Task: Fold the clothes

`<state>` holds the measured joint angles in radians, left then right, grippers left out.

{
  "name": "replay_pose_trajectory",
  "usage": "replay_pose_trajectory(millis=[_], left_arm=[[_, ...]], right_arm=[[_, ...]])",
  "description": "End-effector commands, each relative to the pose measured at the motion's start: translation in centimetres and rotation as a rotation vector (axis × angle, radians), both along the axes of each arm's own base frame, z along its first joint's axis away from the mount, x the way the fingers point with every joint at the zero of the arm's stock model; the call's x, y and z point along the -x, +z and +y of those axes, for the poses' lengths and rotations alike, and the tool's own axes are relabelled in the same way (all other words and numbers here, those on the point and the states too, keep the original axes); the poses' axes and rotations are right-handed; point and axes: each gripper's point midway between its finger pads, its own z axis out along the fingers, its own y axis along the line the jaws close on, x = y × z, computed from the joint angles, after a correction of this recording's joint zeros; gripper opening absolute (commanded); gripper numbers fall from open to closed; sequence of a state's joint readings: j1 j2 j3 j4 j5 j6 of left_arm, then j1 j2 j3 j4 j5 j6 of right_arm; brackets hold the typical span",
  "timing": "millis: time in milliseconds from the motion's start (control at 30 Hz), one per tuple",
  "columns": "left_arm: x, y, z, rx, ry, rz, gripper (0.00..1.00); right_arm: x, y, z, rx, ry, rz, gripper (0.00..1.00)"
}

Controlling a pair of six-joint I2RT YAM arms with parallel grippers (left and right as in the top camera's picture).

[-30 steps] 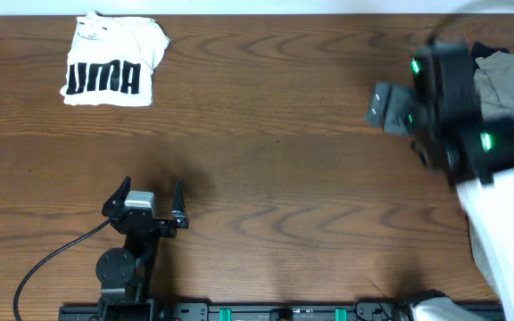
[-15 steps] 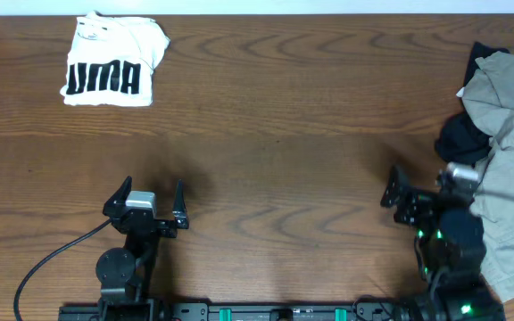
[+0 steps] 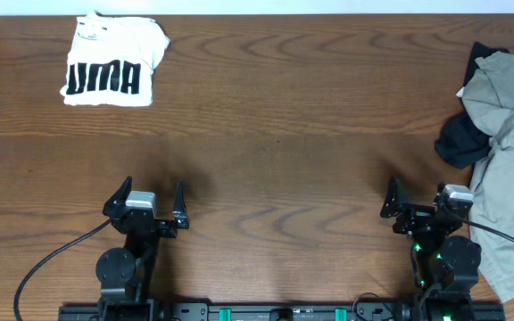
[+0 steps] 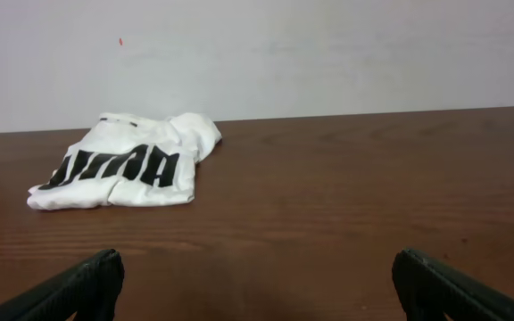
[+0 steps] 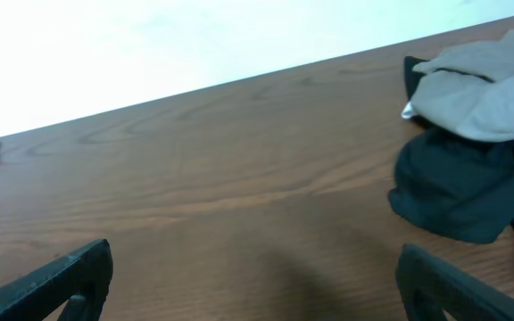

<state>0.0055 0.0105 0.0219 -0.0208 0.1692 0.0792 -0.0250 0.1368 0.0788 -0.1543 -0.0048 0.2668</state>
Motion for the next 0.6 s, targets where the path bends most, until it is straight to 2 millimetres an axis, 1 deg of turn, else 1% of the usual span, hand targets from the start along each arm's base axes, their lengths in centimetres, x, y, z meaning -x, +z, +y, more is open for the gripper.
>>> replay_pose_trajectory(millis=[0,267,433,567], left_arm=[[0.1,-1.5,-0.2,0.0,-0.017,0.042,0.98],[0.1,-1.5,-0.2,0.0,-0.016,0.042,0.98],[0.1,-1.5,-0.2,0.0,-0.017,0.043,0.98],[0.1,-1.5,-0.2,0.0,-0.017,0.042,0.98]], right_arm=[[0.1,0.2,-0.7,0.016,-0.02,-0.027,0.99],[0.4,1.5,-1.0,0.049,-0.023,-0.112,0.99],[0.1,1.5,-1.0,0.065,-0.02,-0.14,0.99],[0.1,1.4,-0.9,0.115,-0.011,-0.139,0.99]])
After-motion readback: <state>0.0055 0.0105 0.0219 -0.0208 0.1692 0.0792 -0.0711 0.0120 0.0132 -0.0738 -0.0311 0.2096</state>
